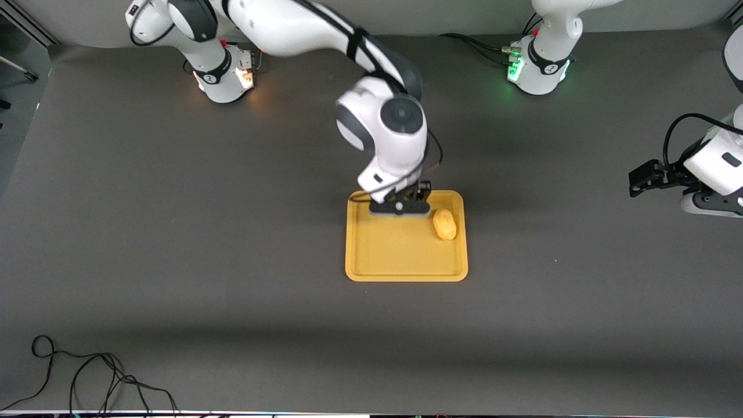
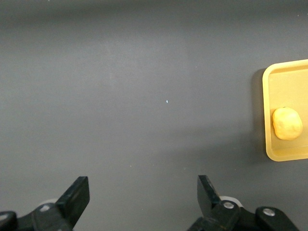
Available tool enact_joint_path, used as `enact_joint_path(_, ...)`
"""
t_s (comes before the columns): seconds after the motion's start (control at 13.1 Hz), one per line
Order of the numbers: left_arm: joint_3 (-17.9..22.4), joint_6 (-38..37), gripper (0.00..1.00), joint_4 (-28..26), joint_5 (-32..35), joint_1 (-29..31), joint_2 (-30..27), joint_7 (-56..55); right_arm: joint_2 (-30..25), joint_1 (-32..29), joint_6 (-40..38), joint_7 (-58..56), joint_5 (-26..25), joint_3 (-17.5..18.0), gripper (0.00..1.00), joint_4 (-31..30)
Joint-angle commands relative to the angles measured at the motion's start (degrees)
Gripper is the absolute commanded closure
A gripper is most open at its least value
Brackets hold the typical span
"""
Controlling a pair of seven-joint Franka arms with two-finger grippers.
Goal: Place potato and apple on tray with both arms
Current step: 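Carry the green apple with the right gripper over the tray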
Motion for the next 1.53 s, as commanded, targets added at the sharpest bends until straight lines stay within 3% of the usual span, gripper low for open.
enact_joint_path(0.0,0.3,-0.1,0.00,1.4,-0.6,-0.1,0.7,1.0,5.8,-0.4,5.4,1.9,0.6,-0.1,0.69,3.4)
enact_joint_path(0.23,0.3,-0.1,0.00,2.0,-0.6,0.1,1.3,1.1,9.3,-1.3,8.9,1.9,0.6,-0.3,0.69,3.3)
enact_joint_path(0.76,0.3,0.1,0.00,1.8,-0.6,-0.1,1.4,1.2,11.2,-2.0,12.4,1.9,0.0,-0.7,0.67,3.3)
enact_joint_path(0.84,0.4,0.3,0.00,1.8,-0.6,-0.1,1.5,1.2,11.2,-2.0,12.4,1.9,-0.5,-0.7,0.58,3.3)
enact_joint_path(0.92,0.4,0.4,0.00,1.8,-0.6,0.0,1.6,1.2,11.2,-2.1,12.3,2.1,-0.5,-0.7,0.24,3.3)
enact_joint_path(0.99,0.3,0.4,0.00,1.9,-0.6,0.2,1.8,1.2,11.0,-2.1,12.3,3.9,-0.4,-0.6,0.00,3.3)
enact_joint_path(1.15,0.3,0.6,0.00,1.9,-0.6,0.2,1.8,1.3,8.0,-2.1,10.1,6.0,-0.1,-0.5,0.00,3.4)
enact_joint_path(1.45,0.3,0.6,0.00,2.1,-0.6,0.3,1.8,1.3,-3.5,-2.2,-5.1,5.5,-0.4,-1.0,0.00,3.7)
